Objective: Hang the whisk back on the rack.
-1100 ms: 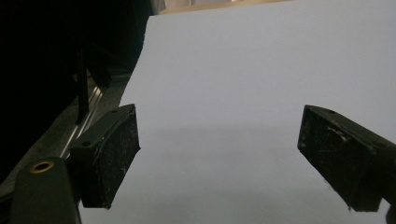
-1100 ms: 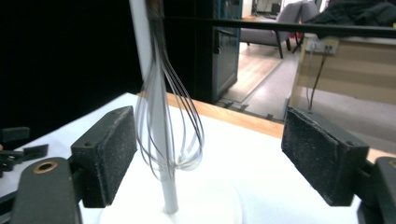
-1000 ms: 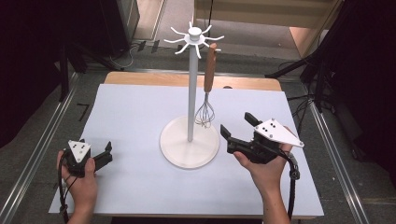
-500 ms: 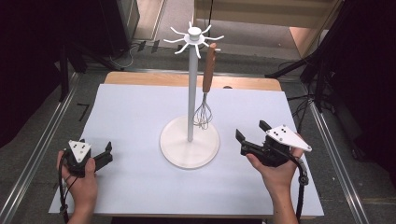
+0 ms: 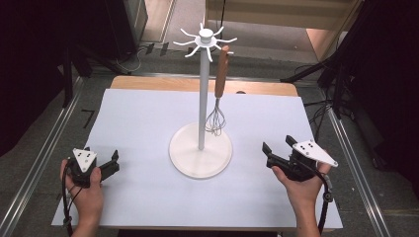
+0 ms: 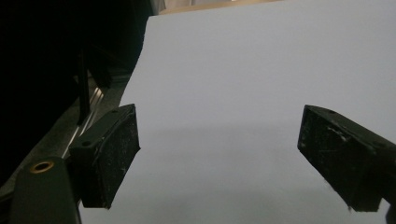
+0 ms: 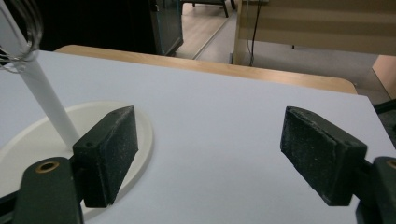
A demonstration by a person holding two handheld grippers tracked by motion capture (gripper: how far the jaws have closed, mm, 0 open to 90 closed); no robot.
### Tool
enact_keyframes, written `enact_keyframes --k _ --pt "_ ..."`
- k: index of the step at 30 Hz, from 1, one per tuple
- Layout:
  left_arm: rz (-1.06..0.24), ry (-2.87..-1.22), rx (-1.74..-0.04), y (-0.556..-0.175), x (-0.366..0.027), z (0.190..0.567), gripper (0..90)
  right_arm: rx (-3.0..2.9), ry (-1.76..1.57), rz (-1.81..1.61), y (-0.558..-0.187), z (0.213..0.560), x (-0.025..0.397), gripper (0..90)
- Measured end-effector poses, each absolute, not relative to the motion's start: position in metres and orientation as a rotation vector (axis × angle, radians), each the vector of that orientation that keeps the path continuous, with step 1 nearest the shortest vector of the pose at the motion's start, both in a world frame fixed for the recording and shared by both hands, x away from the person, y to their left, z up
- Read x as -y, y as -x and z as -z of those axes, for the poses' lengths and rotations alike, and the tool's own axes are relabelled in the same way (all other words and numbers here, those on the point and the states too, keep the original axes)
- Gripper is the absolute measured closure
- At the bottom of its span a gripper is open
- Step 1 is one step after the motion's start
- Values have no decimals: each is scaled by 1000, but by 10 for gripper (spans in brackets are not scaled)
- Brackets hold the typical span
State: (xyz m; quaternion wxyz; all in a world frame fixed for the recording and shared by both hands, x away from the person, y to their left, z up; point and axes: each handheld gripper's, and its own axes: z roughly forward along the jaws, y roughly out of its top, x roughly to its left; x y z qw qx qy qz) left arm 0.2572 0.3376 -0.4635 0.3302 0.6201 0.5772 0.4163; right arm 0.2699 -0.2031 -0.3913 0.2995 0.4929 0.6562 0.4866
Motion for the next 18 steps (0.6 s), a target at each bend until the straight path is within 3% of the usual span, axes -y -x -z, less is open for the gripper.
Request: enact_keyframes --k 18 --pt "-1091 -1623 -1507 -257 -337 464 133 -1707 -1402 -1247 -271 422 229 206"
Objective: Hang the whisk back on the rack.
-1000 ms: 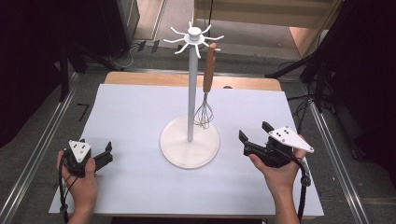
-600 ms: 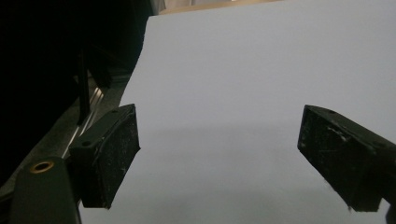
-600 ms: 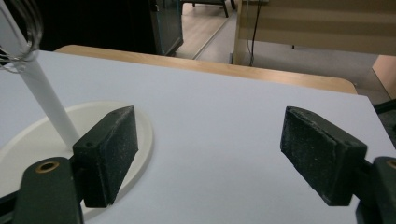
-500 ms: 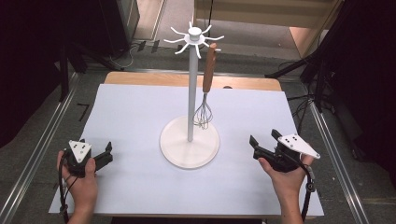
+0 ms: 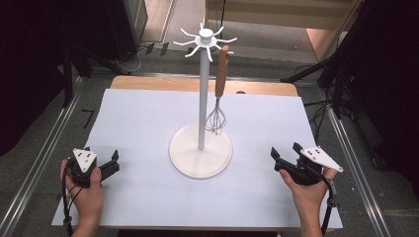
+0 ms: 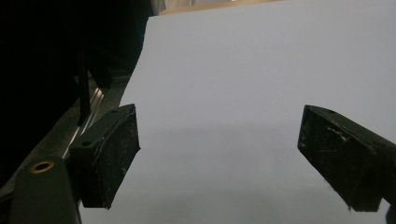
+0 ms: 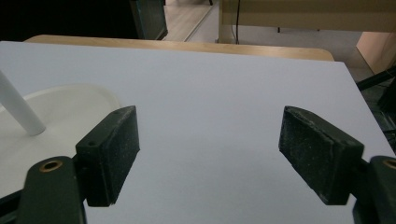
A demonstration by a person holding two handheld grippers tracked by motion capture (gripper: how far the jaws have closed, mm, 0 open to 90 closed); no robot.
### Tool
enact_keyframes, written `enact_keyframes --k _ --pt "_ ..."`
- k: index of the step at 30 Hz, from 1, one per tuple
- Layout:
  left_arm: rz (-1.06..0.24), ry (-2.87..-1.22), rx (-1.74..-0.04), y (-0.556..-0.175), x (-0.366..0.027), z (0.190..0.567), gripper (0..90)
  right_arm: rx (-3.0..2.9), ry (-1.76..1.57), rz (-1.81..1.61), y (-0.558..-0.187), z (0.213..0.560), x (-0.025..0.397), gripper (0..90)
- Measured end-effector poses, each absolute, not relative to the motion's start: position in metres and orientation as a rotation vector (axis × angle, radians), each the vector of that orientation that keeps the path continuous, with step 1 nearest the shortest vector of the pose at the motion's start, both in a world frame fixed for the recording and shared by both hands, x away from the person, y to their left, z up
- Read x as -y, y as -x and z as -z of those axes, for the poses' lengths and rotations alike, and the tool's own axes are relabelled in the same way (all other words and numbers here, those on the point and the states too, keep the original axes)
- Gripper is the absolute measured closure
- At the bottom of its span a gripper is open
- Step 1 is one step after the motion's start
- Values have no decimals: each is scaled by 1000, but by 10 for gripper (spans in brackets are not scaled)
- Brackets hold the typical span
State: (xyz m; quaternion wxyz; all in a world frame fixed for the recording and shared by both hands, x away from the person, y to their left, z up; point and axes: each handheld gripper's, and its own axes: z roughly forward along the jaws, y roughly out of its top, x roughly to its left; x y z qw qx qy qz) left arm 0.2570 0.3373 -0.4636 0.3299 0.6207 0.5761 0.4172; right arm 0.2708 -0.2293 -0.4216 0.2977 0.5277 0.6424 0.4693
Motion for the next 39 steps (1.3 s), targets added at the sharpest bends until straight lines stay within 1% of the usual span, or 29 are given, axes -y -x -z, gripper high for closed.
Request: enact_keyframes --k 14,39 --pt "-1090 -1624 -1506 -257 -337 463 134 -1691 -1455 -1215 -270 435 243 214" --pt "-1093 -1623 -1504 -257 -337 464 134 -1631 -1579 -1142 -267 468 279 227"
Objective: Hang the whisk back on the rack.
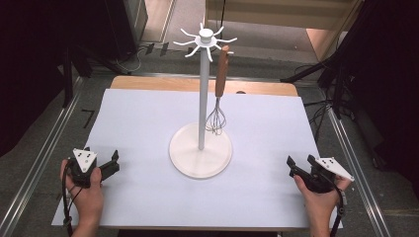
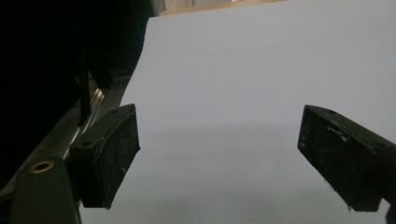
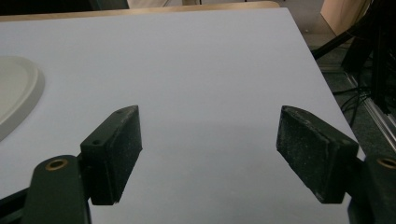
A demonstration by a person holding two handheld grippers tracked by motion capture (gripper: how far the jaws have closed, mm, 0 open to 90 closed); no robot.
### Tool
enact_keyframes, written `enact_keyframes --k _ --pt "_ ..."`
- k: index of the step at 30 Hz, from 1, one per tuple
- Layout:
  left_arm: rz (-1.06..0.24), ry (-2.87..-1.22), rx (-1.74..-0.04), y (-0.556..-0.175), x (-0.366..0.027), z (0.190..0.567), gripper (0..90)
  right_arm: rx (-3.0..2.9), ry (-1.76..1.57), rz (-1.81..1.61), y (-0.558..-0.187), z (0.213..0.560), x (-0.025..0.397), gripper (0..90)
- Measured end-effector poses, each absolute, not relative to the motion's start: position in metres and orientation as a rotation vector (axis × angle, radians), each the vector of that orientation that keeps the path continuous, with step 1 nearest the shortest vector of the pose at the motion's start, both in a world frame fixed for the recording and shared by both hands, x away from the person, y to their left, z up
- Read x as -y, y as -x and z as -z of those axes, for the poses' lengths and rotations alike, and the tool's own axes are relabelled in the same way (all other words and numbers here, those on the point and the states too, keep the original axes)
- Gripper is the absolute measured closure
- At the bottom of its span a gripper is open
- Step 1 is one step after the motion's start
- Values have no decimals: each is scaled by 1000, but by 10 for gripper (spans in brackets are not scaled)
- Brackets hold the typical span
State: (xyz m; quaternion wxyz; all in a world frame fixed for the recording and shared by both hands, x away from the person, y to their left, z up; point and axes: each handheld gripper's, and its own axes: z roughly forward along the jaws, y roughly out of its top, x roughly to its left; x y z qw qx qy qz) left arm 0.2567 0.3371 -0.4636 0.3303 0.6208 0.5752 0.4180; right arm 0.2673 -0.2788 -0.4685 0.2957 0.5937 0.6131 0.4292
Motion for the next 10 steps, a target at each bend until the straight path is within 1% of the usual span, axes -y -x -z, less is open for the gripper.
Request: enact_keyframes --k 10 --pt "-1093 -1623 -1505 -257 -337 464 134 -1603 -1638 -1124 -265 482 293 232"
